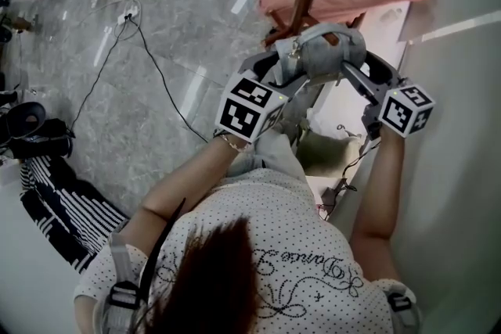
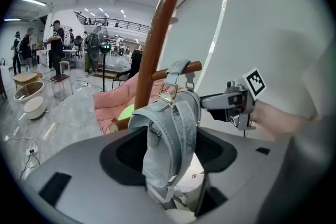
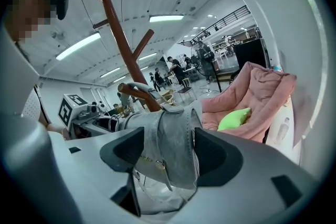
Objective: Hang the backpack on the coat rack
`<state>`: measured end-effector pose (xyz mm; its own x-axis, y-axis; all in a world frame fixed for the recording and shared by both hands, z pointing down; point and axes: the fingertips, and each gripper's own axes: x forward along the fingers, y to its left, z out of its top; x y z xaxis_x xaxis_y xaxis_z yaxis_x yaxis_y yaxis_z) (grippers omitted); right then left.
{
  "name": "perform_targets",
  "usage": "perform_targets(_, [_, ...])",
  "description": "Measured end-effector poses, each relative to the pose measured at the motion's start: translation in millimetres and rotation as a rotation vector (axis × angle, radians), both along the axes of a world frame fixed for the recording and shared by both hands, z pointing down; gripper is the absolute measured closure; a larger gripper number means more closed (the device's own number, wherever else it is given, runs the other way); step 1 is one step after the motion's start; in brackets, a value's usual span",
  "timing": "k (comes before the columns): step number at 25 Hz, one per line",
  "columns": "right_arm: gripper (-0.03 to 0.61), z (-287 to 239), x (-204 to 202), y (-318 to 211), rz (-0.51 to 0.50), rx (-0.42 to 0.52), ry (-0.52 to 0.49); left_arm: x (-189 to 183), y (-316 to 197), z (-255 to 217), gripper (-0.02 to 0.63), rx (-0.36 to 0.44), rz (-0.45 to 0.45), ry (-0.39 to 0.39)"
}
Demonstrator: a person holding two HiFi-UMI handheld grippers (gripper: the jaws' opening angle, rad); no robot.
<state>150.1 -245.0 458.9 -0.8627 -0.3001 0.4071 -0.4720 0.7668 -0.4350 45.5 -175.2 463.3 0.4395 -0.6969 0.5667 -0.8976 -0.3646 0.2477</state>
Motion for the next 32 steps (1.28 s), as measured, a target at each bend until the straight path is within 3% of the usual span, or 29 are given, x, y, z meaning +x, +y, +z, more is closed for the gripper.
perform_targets(11, [0.279,0.9,10.9,9.9,0.148,0.071,0.016,-13.7,21.2,-7.4,0.374,0.036,-0.022,-0.008])
perform_targets(22, [0.311,-18.6,6.1,27.0,0.163,0.140,0.009,-19.4,29.2,-26.0,0.393,0.105,-0.045,0.011])
perform_targets(32, [0.348,-43.8,3.4,41.5,0.190,0.234,0.005,-27.4,30.3,-58.2,0.471,0.223,-0.070,0.017])
